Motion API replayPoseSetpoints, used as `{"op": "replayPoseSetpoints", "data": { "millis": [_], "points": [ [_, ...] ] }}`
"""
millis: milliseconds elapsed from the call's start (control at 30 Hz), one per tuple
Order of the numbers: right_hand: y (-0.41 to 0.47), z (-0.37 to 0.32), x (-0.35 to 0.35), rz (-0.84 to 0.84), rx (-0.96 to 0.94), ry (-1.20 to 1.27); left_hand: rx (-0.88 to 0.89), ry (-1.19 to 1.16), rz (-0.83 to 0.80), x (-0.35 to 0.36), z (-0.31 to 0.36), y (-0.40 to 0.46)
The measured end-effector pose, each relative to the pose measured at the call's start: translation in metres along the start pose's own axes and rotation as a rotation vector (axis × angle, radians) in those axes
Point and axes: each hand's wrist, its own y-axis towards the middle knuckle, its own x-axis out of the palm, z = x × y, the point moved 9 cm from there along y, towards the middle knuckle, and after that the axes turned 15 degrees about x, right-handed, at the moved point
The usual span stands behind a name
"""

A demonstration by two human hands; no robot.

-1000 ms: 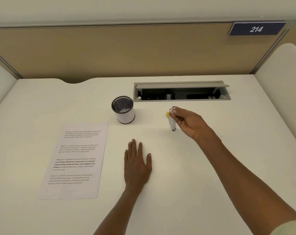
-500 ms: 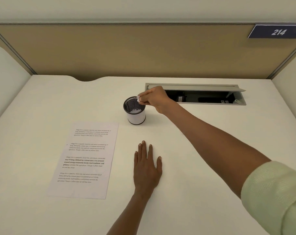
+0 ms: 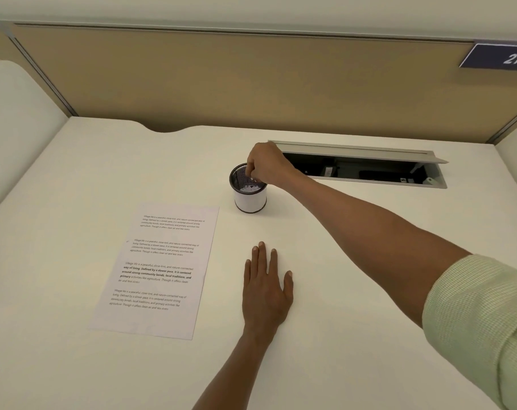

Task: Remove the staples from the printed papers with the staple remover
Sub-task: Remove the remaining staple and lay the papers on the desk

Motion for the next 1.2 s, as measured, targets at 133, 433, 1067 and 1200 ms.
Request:
{"op": "replayPoseSetpoints", "data": {
  "millis": [133, 433, 1067, 1200],
  "points": [
    [0.0, -0.003, 0.0, 0.027, -0.064, 0.003, -0.002, -0.001, 0.0, -0.001, 0.0, 0.0],
    [-0.006, -0.006, 0.007, -0.005, -0.128, 0.014, -0.007, -0.007, -0.003, 0.0, 0.0, 0.0],
    [-0.034, 0.011, -0.002, 0.205, -0.137, 0.159, 0.002, 0.003, -0.014, 0.0, -0.002, 0.0],
    [-0.077, 0.06, -0.015, 0.402, -0.016, 0.337, 0.012, 0.003, 0.006, -0.001, -0.001, 0.0]
  ]
}}
